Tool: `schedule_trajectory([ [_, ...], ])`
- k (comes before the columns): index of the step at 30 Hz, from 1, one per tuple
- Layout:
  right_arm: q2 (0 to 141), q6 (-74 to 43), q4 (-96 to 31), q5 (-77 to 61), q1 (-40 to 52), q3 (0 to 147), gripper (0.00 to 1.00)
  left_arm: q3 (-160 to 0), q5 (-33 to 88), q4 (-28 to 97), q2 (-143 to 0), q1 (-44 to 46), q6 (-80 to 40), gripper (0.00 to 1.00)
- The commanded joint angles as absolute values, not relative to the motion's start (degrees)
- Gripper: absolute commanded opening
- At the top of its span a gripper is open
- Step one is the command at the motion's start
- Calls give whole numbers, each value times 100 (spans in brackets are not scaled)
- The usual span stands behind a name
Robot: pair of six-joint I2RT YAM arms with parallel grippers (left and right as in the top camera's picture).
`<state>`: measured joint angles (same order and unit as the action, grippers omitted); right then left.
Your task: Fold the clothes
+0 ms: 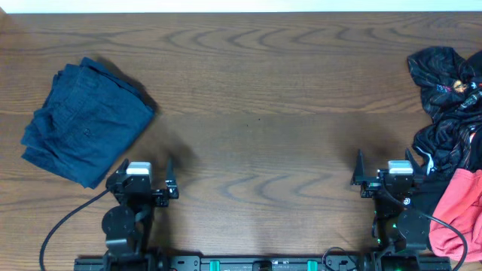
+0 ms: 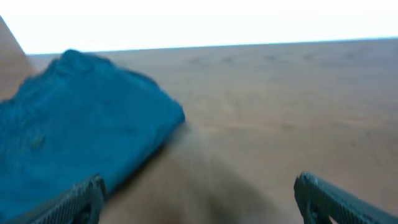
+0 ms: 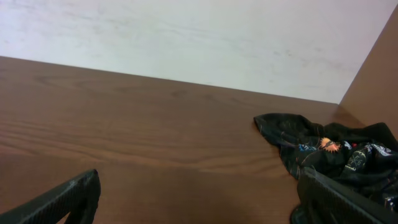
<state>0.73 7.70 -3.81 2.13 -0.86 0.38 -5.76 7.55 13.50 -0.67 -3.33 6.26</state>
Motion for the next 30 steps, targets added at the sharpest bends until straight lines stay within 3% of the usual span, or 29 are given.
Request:
schedule_trajectory([
  [1,38,670,-408,193,-145,30,99,-266,777,880,-10,-346,731,98],
  [10,38,670,-408,193,-145,30,99,-23,639,-178,-10,-353,1437,98],
  [18,38,670,-408,193,-145,30,99,-23,746,340,-10,-342,749,98],
  [30,38,670,-408,193,-145,30,99,-23,744,340,-23,-342,751,98],
])
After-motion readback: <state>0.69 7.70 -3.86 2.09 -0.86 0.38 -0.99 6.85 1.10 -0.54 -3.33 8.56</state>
